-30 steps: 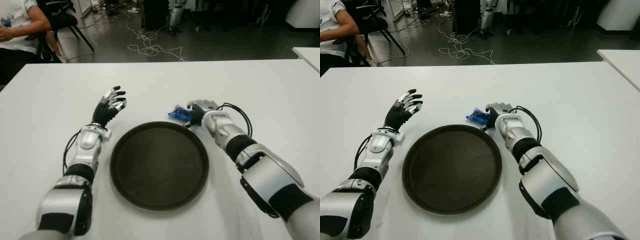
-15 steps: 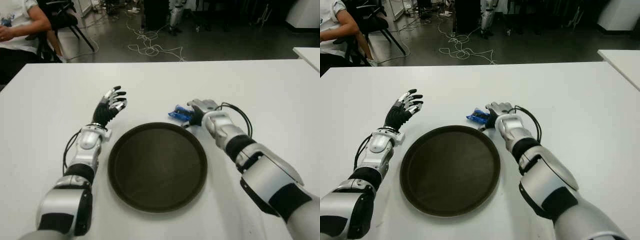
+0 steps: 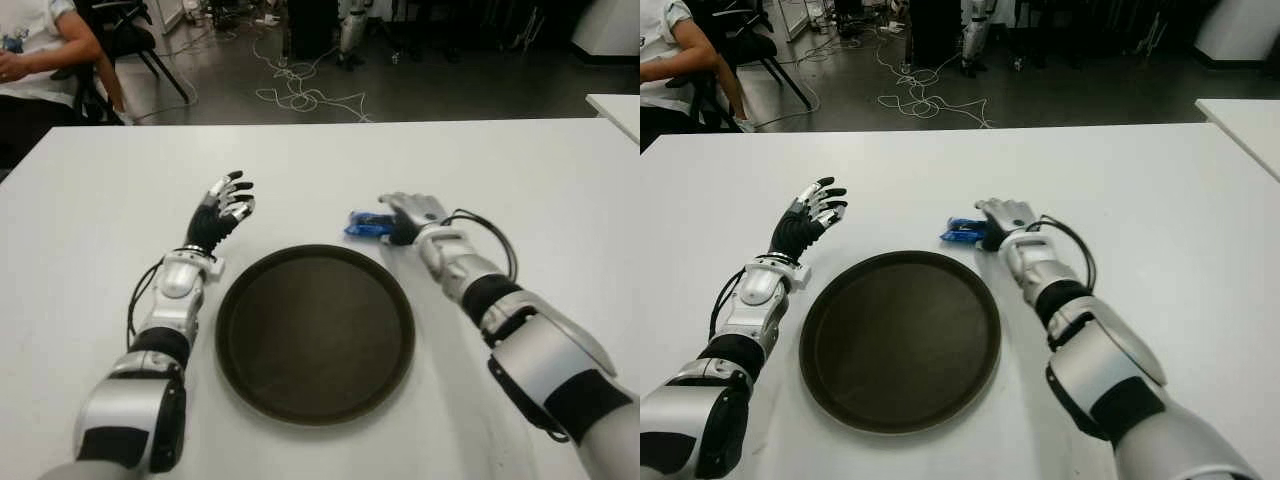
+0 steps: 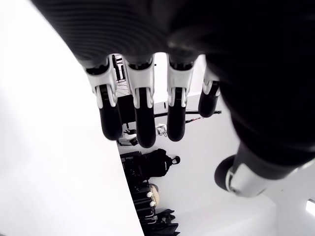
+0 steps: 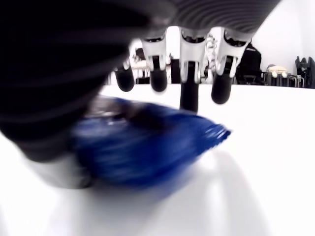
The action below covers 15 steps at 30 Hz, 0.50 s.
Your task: Pick up the Oreo
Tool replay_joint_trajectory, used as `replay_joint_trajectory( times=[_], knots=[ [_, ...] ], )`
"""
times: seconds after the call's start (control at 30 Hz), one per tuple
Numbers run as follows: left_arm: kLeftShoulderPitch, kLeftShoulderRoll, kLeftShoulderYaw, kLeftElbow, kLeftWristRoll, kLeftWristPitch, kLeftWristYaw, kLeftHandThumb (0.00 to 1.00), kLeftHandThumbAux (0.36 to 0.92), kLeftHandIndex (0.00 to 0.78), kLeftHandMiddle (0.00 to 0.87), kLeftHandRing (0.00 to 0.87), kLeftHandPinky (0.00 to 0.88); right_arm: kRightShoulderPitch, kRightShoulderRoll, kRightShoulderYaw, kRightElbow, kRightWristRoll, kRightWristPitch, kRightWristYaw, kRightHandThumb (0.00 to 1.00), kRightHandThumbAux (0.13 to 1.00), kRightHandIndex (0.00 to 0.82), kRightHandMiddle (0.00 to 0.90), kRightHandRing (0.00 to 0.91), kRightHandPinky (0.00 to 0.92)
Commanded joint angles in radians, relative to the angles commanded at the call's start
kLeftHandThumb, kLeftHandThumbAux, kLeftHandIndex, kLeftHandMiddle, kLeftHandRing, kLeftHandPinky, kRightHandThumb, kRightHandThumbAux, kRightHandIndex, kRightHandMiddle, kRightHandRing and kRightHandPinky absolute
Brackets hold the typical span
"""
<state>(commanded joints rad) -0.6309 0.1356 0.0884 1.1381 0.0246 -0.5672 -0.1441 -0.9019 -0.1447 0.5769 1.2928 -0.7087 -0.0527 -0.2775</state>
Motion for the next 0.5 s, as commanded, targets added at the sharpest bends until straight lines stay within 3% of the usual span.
replay_joint_trajectory(
  times=[0.23,0.5],
  knots=[
    [0.005,-0.001,-0.001,-0.006,0.003,-0.008,0.001,0.056,0.613,0.114,0.213,0.218,0.239,0.008,-0.004,-0.038,0.0,0.028,-0.017,-0.016,0.252,0.729,0.467,0.499,0.481,0.493],
    [0.007,-0.002,-0.004,-0.012,0.007,-0.008,0.002,0.071,0.621,0.119,0.217,0.214,0.23,0.011,-0.011,-0.06,0.006,0.034,-0.024,-0.028,0.187,0.734,0.428,0.418,0.441,0.485]
  ],
)
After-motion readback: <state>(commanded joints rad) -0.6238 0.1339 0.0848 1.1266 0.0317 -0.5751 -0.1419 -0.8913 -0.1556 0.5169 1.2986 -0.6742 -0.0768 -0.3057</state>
